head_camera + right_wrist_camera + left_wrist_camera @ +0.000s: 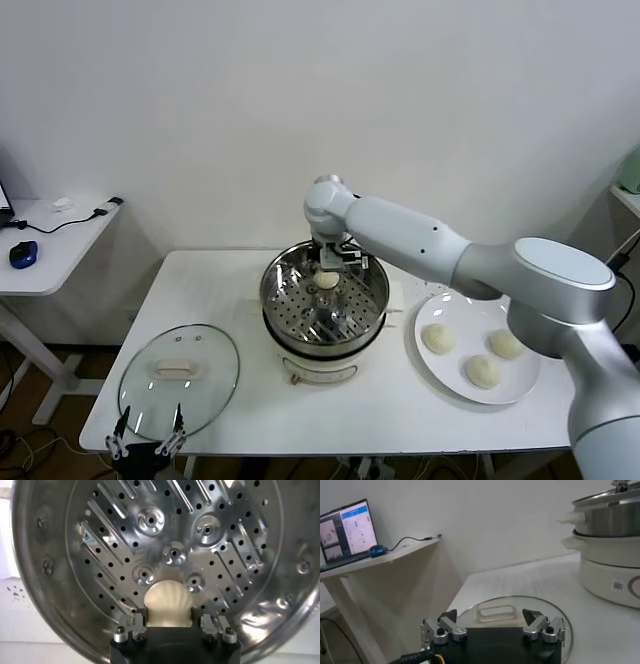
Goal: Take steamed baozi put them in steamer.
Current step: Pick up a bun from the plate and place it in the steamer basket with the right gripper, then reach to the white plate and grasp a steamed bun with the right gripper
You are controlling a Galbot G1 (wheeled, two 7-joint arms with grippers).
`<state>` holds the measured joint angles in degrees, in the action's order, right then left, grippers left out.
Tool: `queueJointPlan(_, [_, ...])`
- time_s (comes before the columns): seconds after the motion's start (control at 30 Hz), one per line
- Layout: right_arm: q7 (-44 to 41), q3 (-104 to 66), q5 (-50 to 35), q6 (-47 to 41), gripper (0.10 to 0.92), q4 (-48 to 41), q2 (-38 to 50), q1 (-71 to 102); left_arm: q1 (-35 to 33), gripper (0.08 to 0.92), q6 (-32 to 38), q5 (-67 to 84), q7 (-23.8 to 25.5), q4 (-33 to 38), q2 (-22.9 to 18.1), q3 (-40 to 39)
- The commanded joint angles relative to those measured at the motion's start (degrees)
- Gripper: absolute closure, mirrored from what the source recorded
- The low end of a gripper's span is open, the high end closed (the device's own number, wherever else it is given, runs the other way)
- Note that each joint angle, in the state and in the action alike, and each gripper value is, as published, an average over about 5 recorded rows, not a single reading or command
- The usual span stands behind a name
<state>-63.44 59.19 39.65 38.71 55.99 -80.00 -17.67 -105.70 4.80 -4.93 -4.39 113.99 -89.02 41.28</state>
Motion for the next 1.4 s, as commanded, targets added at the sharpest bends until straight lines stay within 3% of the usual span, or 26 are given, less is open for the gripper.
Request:
queueJointPlan(0.03, [0.22,-0.26,1.78,0.63,0.385,-1.32,-0.86,1.83,0.04,0.177,0.03,0.05,-0.04,-0.09,0.01,-0.03])
queueJointPlan(0.2, [0.48,-0.64,0.82,0.52,0.248,-0.45,-0.41,1.17,0.12,0.177,0.06,0.09,-0.06,-0.16,0.01,-0.10])
queueJointPlan(0.3, [0.31,-0.84,-0.11,1.00,0.210,0.09,0.27,-0.13,0.32,0.177,0.07,-0.05,-0.13,-0.34,0.00,-0.21])
queueJointPlan(0.47, [-0.69,-0.75,-5.47,1.89,0.203,2.99,3.40,-4.76,0.31,0.177,-0.03,-0.23,-0.27,-0.22,-0.16,-0.63])
queueJointPlan(0.63, [-2.48,2.47,-19.87,-1.67,0.203,6.09,9.04,-12.76,0.21,0.177,-0.09,-0.49,-0.31,0.12,-0.41,-1.13])
queueJointPlan(0.8, [0.16,14.40,-44.61,-19.17,0.203,9.63,18.77,-23.75,0.18,0.177,-0.16,-0.81,-0.30,0.72,-0.29,-1.34])
queueJointPlan(1.03, [17.08,26.74,-70.68,-53.98,0.203,20.84,32.73,-30.46,-0.01,0.177,-0.08,-1.27,-0.16,1.29,0.03,-1.90])
queueJointPlan(1.17, [16.19,26.72,-74.89,-66.43,0.203,23.56,38.74,-28.03,-0.22,0.177,0.07,-1.40,-0.16,1.47,0.08,-2.24])
queueJointPlan(1.4, [8.07,23.30,-72.41,-65.76,0.203,21.80,43.66,-16.74,-0.71,0.177,0.34,-1.06,-0.51,1.67,0.35,-1.82])
